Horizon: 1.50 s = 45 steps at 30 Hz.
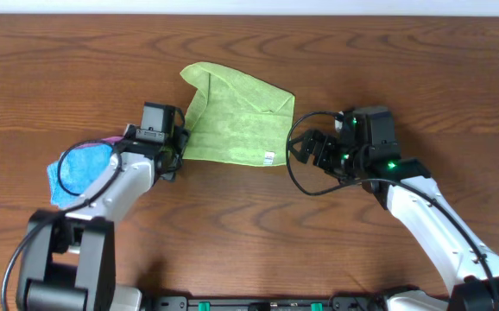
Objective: Fold the cloth
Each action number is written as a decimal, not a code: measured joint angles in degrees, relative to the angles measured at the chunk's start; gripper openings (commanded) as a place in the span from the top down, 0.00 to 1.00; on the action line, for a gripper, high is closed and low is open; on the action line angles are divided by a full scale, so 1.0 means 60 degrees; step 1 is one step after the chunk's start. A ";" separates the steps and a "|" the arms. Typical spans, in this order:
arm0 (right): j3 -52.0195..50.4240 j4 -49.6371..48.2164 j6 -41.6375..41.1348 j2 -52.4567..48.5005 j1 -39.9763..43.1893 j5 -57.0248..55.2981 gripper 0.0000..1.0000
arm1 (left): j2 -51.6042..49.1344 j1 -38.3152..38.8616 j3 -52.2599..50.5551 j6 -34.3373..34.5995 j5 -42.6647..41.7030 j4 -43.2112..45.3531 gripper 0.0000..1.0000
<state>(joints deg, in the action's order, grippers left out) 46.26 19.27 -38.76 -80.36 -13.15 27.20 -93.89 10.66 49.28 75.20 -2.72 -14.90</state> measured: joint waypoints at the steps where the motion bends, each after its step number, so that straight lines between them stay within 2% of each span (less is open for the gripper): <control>1: 0.0000 0.0004 0.0000 0.0000 0.0000 0.0000 0.01 | -0.0073 0.0000 0.0000 0.0000 -0.0058 0.0015 0.22; 9: 0.0000 0.0051 0.0022 0.0000 -0.0539 -0.0015 0.01 | -0.0288 0.0000 0.0000 -0.0007 -0.0164 0.0619 0.24; 16: 0.0000 0.0033 0.0033 0.0000 -0.1031 -0.0084 0.01 | -0.0739 0.0000 0.0011 -0.0047 -0.0233 0.1064 0.35; 20: 0.0000 0.0036 0.0033 0.0000 -0.1053 -0.0153 0.01 | -0.0841 0.0000 0.0025 -0.0171 -0.0233 0.1064 0.54; 21: 0.0000 0.0036 0.0033 0.0000 -0.1067 -0.0182 0.01 | -0.0867 0.0000 0.0025 -0.0295 -0.0233 0.1067 0.62; 22: 0.0000 0.0036 0.0033 0.0000 -0.1086 -0.0208 0.01 | -0.0892 0.0000 0.0025 -0.0291 -0.0240 0.1075 0.74; 25: 0.0000 0.0033 0.0029 -0.0033 -0.1147 -0.0288 0.01 | -0.0958 0.0000 0.0025 -0.0335 -0.0240 0.1067 0.93; 29: -0.0004 -0.0080 0.0029 -0.0423 -0.1304 -0.0412 0.01 | -0.0980 0.0000 0.0025 -0.0503 -0.0262 0.1064 0.94; 41: -0.0084 -0.1803 -0.0273 -0.2488 -0.1796 -0.0539 0.01 | -0.0980 0.0000 0.0025 -0.0860 -0.0266 0.1053 0.94; 45: -0.0091 -0.2204 -0.0415 -0.2874 -0.1796 -0.0539 0.05 | -0.0980 0.0000 0.0025 -0.1049 -0.0270 0.1053 0.94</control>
<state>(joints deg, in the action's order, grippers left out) 45.71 6.04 -41.25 -97.60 -23.92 23.97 -99.77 10.66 49.43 68.90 -4.34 -8.58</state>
